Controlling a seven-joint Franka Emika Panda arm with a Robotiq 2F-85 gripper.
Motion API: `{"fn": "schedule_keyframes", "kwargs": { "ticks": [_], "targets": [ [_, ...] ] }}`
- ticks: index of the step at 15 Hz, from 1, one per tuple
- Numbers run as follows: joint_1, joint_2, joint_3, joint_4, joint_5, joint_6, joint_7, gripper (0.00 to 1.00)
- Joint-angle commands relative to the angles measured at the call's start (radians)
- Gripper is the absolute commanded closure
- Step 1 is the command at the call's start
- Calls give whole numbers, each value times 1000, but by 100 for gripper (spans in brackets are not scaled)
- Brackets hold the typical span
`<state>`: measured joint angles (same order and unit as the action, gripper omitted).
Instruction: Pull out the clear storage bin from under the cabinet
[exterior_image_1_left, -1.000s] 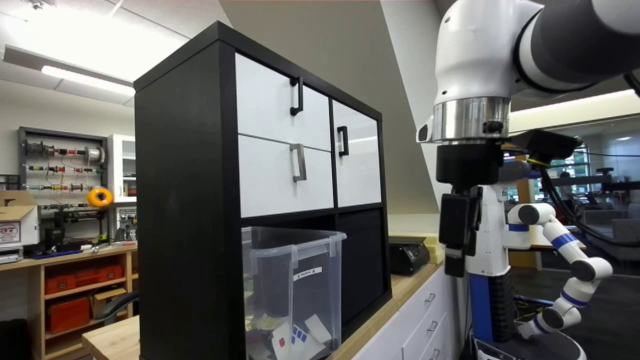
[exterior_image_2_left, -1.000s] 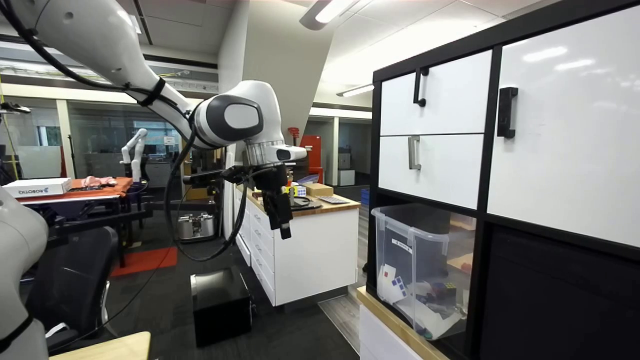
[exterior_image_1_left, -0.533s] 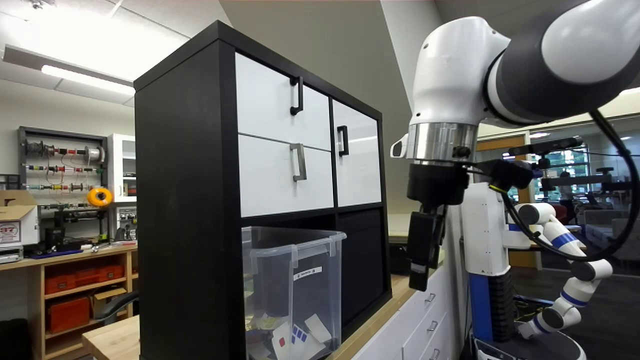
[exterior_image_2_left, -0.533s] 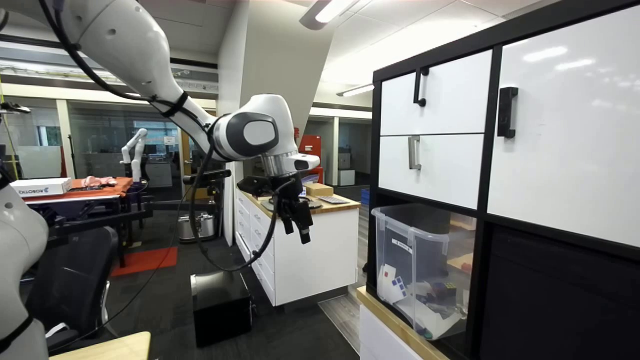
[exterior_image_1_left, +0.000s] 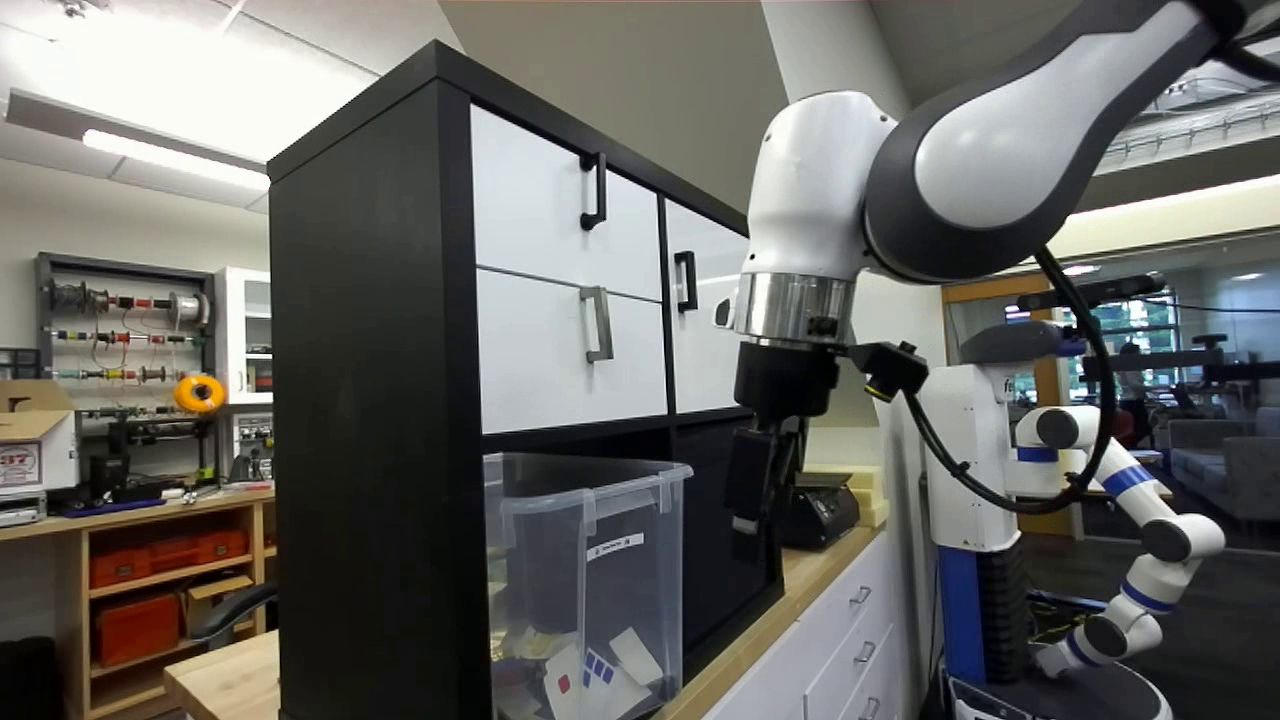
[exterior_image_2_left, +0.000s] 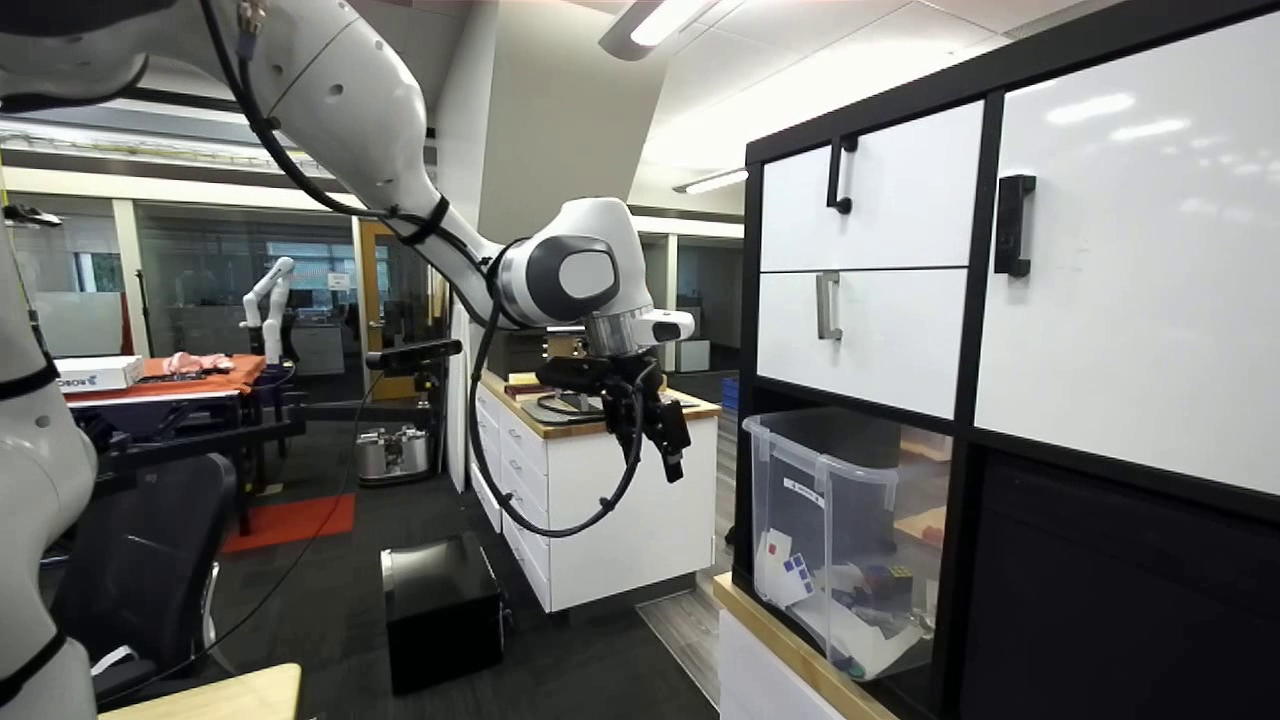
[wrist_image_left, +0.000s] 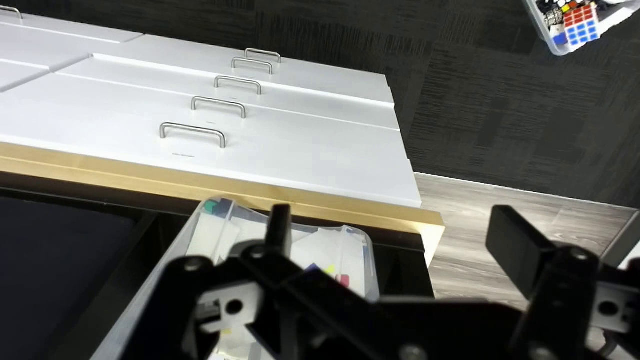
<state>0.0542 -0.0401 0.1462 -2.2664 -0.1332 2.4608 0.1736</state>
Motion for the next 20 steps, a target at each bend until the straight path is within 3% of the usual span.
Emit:
{"fn": "schedule_keyframes", "kwargs": {
  "ticks": [1,2,20],
  "targets": [
    [8,69,-26,81,-16,3,-22,0],
    [15,35,-25,39,0,-1,-12,0],
    [4,132,-59,130,-19,49,-50,0]
  ]
}}
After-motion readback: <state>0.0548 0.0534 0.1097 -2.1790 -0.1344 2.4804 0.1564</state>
